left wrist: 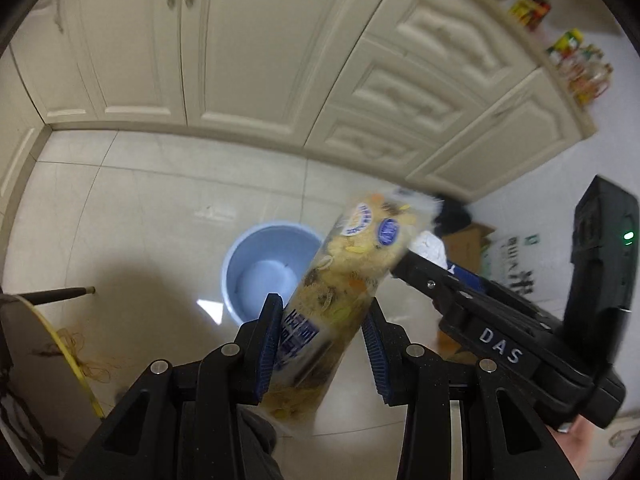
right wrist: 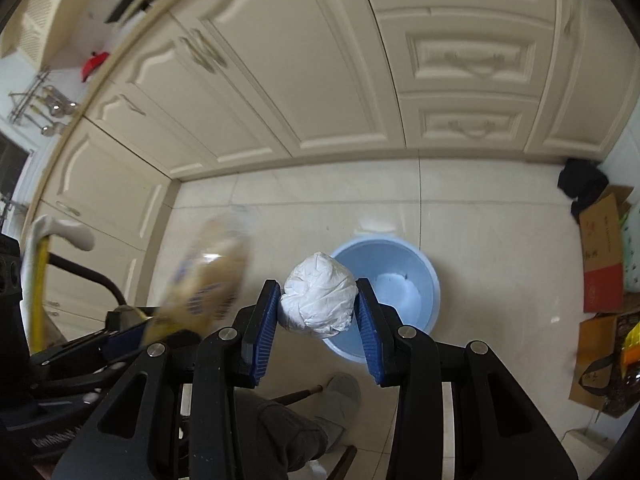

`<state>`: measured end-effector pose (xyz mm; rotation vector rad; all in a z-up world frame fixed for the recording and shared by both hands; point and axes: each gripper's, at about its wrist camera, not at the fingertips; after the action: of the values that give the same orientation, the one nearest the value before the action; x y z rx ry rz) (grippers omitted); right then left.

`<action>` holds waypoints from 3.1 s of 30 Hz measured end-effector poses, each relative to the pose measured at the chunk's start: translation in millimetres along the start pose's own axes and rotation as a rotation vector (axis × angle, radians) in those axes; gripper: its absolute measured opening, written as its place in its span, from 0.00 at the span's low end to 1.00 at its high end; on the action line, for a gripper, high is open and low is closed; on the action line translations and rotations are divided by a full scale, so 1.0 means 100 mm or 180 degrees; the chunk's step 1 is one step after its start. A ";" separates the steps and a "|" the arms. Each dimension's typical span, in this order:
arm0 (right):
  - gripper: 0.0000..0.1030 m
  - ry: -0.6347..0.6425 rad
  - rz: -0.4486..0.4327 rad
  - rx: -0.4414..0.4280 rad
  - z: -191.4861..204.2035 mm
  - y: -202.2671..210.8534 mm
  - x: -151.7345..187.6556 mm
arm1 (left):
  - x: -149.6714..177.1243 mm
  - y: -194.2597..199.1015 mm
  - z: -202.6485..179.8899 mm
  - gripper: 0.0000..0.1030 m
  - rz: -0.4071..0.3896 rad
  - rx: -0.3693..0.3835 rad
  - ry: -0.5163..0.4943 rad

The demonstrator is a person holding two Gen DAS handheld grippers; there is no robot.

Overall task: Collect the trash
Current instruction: 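Carry tissue and snack bag to the blue bin and release both, then grasp the black-and-grey bag with the right tool while the left tool grasps the green wrapper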

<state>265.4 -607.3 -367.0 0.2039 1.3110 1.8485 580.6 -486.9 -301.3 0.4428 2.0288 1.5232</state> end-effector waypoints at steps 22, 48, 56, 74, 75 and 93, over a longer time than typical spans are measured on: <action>1.00 -0.0310 -0.0393 0.0119 0.06 0.50 0.11 | 0.05 0.79 -0.12 0.98 -0.0762 -0.0569 -0.0239; 1.00 0.1396 -0.0991 -0.0548 3.14 1.75 0.94 | 3.49 3.70 1.35 0.99 -0.2231 -0.1219 0.0738; 1.00 0.1862 -0.0893 -0.0564 3.76 1.64 1.23 | 4.18 3.87 1.47 0.99 -0.2257 -0.1495 0.1077; 1.00 0.2144 -0.0404 -0.0408 4.22 0.77 1.24 | 4.04 3.57 2.06 0.99 -0.1698 -0.1791 0.1685; 1.00 0.2132 -0.0374 -0.0391 4.24 0.70 1.21 | 3.98 3.55 2.14 0.99 -0.1672 -0.1805 0.1705; 0.76 0.1924 0.0201 -0.0396 4.33 -0.34 0.91 | 3.28 3.09 2.64 0.41 -0.1380 -0.1415 0.1319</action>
<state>467.5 -235.2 -234.1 -0.4168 1.5854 2.1267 461.5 -5.8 -137.4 -0.4925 1.8188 1.8047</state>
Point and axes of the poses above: each gripper's, at about its wrist camera, not at the fingertips, and y roughly against the way its jaws point, z to its left, x to its underside, and after that the axes turned 6 degrees about -x, right-handed
